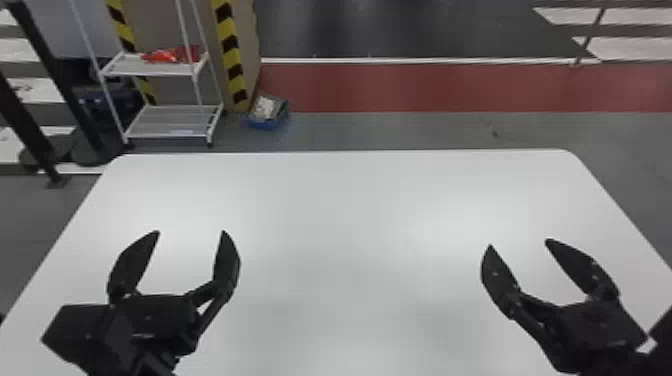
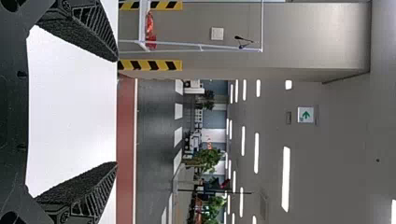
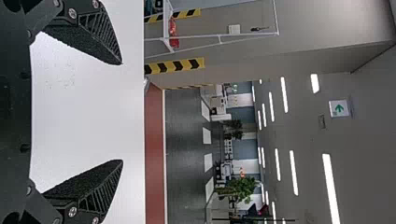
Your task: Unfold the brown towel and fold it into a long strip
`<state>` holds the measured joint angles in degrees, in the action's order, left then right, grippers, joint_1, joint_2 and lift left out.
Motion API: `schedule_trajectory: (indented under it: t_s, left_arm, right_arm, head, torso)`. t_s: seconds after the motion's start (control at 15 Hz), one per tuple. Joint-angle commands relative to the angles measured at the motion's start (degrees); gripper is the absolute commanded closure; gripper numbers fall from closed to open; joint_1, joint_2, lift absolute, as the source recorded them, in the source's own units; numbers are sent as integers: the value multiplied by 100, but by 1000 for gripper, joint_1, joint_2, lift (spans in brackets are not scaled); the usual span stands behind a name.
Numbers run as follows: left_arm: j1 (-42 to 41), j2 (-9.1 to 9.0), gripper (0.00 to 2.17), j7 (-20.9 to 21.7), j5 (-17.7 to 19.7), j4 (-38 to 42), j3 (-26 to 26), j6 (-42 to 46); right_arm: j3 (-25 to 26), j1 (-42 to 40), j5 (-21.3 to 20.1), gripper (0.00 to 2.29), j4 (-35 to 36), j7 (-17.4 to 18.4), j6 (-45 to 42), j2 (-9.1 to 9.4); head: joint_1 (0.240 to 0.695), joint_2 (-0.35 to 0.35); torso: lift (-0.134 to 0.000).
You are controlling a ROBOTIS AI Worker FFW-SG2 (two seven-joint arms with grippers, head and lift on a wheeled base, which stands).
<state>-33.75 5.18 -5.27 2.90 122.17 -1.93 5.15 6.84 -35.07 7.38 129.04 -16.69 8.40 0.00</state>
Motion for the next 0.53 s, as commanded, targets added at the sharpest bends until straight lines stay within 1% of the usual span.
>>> schedule_trajectory:
  t_s: [0.0,0.47]
  left_arm:
    - [9,0,90,0,0,-9,0,-19]
    - [26,9,90,9,0,0,9,-36]
  right_arm:
    - [-7,0,0,144,-2,-1,0,5]
    - [-16,35,18,144,-28,-1,0,5]
  head:
    - [695,14]
    - [695,17]
  torso:
    - [-123]
    - [-123]
